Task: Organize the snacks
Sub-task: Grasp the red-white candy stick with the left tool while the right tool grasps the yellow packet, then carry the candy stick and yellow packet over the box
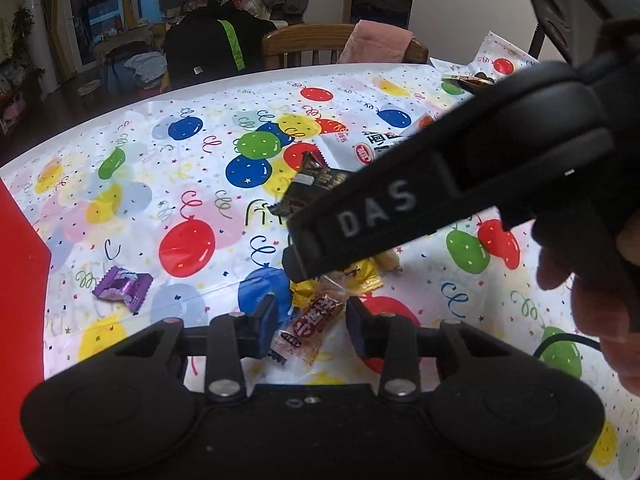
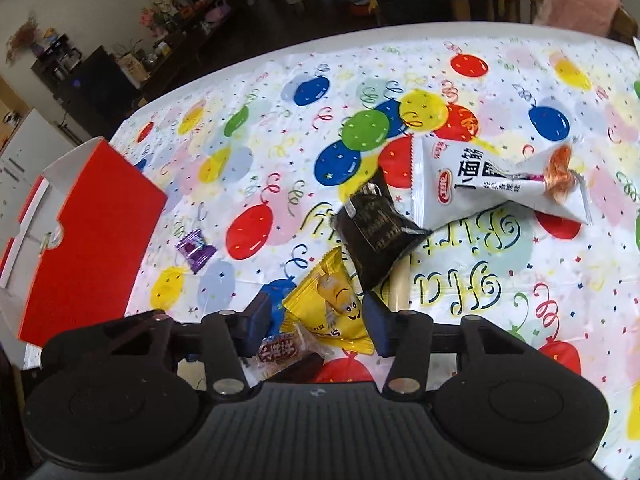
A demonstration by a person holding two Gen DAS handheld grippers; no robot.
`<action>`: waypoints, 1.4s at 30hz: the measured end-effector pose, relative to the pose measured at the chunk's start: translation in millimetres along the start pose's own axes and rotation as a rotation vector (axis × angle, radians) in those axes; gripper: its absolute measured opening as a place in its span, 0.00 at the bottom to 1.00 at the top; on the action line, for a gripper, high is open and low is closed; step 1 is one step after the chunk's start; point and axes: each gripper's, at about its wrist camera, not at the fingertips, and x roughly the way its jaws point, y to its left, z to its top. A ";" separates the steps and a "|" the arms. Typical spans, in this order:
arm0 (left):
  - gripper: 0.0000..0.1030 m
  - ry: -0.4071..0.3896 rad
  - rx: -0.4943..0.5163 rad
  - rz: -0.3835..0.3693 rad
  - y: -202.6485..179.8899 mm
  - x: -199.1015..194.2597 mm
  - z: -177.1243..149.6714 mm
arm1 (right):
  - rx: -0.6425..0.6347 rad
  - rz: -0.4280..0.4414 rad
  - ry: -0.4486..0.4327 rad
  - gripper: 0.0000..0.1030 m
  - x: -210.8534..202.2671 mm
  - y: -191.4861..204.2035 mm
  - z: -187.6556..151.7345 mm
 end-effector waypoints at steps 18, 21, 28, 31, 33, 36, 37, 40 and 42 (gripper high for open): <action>0.15 0.051 -0.022 -0.033 -2.2 -24.3 -17.0 | 0.023 0.007 -0.023 0.26 -14.6 8.3 -10.4; 0.15 0.060 -0.057 -0.036 2.8 -35.1 -22.3 | 0.021 0.014 -0.036 0.26 -23.5 12.6 -14.4; 0.15 0.049 -0.121 -0.026 19.2 -67.1 -27.8 | 0.003 0.022 -0.073 0.26 -52.5 27.7 -23.3; 0.15 0.033 -0.139 -0.025 25.0 -84.8 -27.2 | -0.009 0.023 -0.094 0.26 -67.3 37.0 -27.8; 0.15 0.032 -0.149 -0.023 29.3 -94.0 -23.6 | -0.015 0.024 -0.106 0.26 -76.7 43.0 -30.4; 0.15 0.013 -0.160 -0.025 34.9 -111.5 -22.1 | -0.024 0.028 -0.127 0.26 -90.2 53.3 -33.3; 0.15 0.007 -0.160 -0.023 37.0 -116.9 -21.6 | -0.027 0.030 -0.134 0.26 -94.2 56.9 -34.2; 0.15 0.002 -0.169 -0.024 45.8 -132.0 -19.9 | -0.034 0.035 -0.155 0.26 -105.7 69.6 -35.7; 0.15 -0.009 -0.172 -0.024 52.9 -141.7 -18.6 | -0.043 0.041 -0.167 0.26 -111.8 78.9 -36.2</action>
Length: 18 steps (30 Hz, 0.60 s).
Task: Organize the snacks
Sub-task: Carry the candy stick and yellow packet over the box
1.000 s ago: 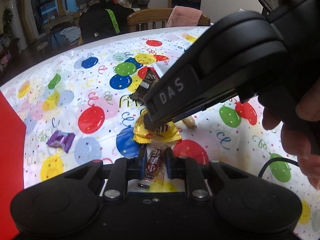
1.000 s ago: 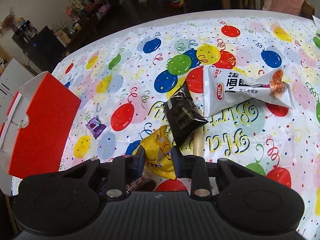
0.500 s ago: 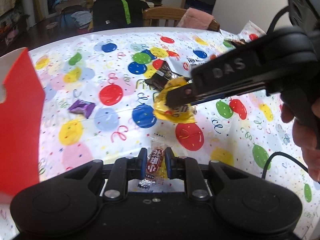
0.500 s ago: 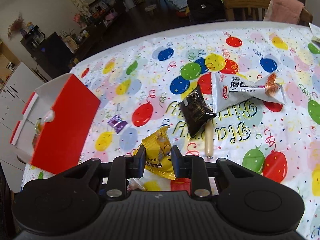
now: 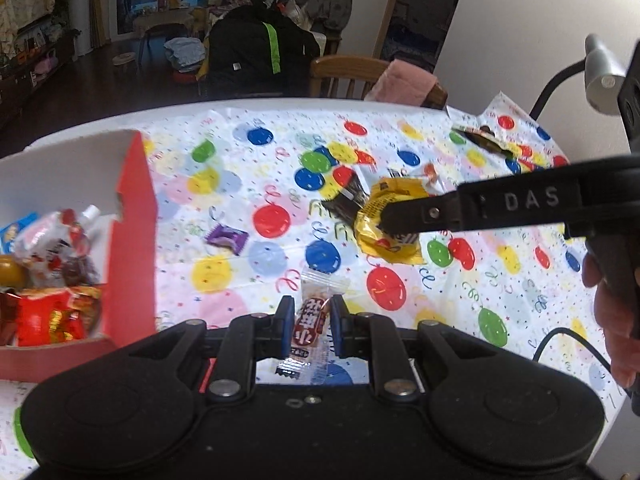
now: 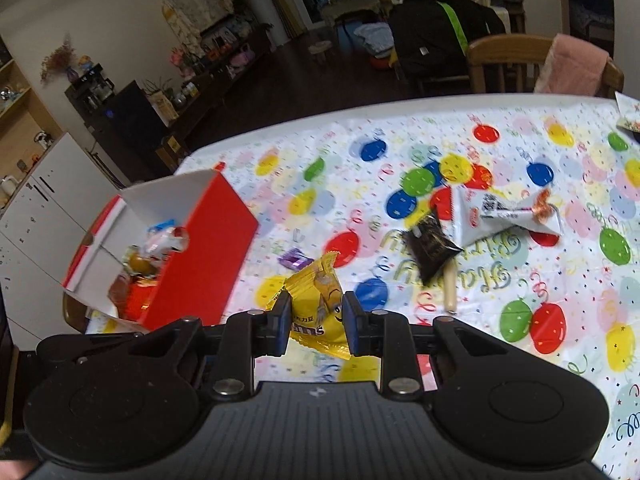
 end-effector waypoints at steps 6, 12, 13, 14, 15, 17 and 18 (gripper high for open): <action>0.15 -0.049 -0.010 0.013 23.4 -28.7 10.7 | -0.028 0.010 -0.030 0.26 -9.8 35.4 2.1; 0.15 -0.097 -0.028 0.044 55.0 -54.7 20.1 | -0.061 0.023 -0.046 0.26 -10.0 72.8 5.6; 0.15 -0.104 -0.029 0.050 60.8 -58.4 21.6 | -0.067 0.026 -0.048 0.26 -9.0 79.2 6.3; 0.15 -0.111 -0.029 0.059 66.7 -62.1 22.9 | -0.073 0.028 -0.049 0.26 -7.0 85.3 7.0; 0.15 -0.118 -0.031 0.066 72.7 -65.7 23.9 | -0.078 0.031 -0.050 0.26 -5.3 91.8 7.8; 0.15 -0.126 -0.038 0.076 84.7 -72.4 25.5 | -0.092 0.037 -0.052 0.26 -1.1 105.3 9.1; 0.15 -0.129 -0.041 0.081 90.6 -75.4 25.6 | -0.097 0.039 -0.052 0.26 1.6 111.0 10.3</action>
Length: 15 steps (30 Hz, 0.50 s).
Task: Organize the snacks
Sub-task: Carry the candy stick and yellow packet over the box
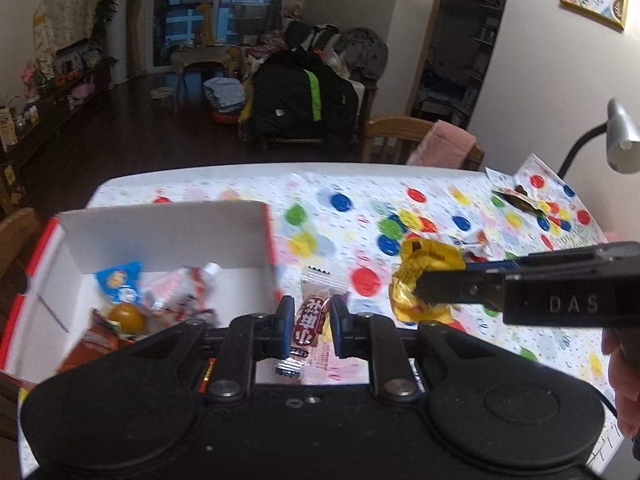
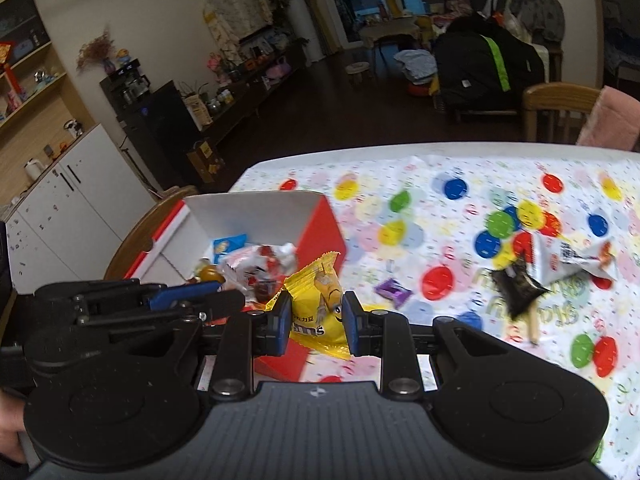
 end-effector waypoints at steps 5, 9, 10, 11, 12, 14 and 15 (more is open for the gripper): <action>0.15 -0.004 -0.012 0.031 32.7 -7.7 3.7 | -0.018 0.013 0.014 0.26 18.6 28.8 4.1; 0.15 -0.002 -0.036 0.054 62.3 -11.9 6.9 | -0.035 0.022 0.030 0.26 34.0 50.7 6.5; 0.15 -0.001 -0.041 0.061 70.1 -12.5 7.9 | -0.043 0.023 0.033 0.26 37.7 56.5 7.7; 0.15 0.000 -0.045 0.069 77.9 -13.2 8.7 | -0.049 0.022 0.035 0.26 41.9 62.4 9.0; 0.15 -0.001 -0.049 0.078 85.5 -13.4 9.9 | -0.056 0.021 0.038 0.25 45.9 67.5 9.9; 0.15 0.000 -0.055 0.095 99.8 -13.9 11.5 | -0.073 0.020 0.043 0.25 54.8 76.8 11.3; 0.15 0.001 -0.056 0.104 107.1 -12.5 12.6 | -0.081 0.015 0.047 0.25 59.5 80.3 11.8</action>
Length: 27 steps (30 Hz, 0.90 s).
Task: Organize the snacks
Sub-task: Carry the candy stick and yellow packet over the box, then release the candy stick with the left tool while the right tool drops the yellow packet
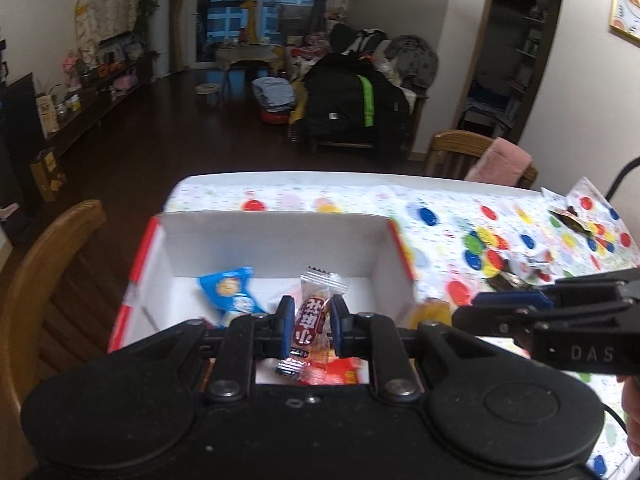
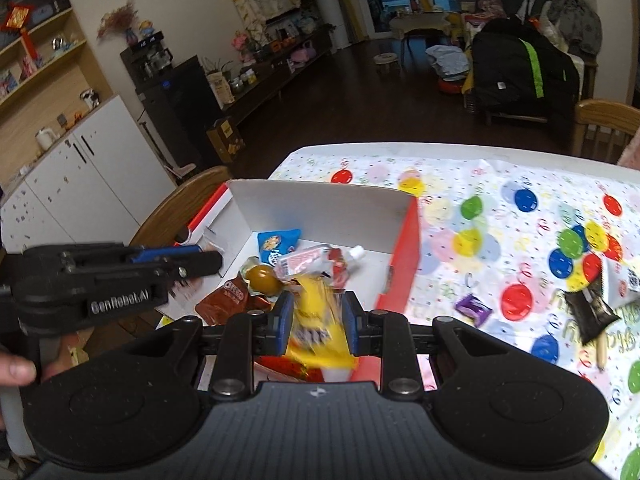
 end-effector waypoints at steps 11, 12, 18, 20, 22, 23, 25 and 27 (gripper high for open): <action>0.15 0.098 -0.020 0.100 63.8 54.3 9.6 | -0.033 -0.053 0.100 0.25 58.4 15.5 3.0; 0.15 0.108 -0.021 0.104 67.6 59.5 9.7 | -0.031 -0.050 0.111 0.25 62.4 14.3 1.3; 0.15 0.173 0.032 0.119 73.2 93.6 7.0 | -0.024 -0.055 0.150 0.25 79.9 13.9 -5.5; 0.15 0.201 0.055 0.123 71.5 103.7 4.4 | -0.025 -0.056 0.161 0.25 83.3 13.5 -7.0; 0.15 0.215 0.066 0.124 69.9 109.4 1.3 | -0.024 -0.059 0.168 0.25 85.5 13.3 -9.1; 0.15 0.224 0.071 0.119 69.3 111.1 -0.1 | -0.024 -0.061 0.171 0.25 86.4 13.1 -9.8; 0.15 0.244 0.085 0.127 67.1 115.4 -2.8 | -0.023 -0.065 0.176 0.25 87.4 13.0 -10.3; 0.18 0.263 0.091 0.129 67.3 119.4 -4.1 | -0.022 -0.066 0.178 0.25 88.1 13.1 -10.9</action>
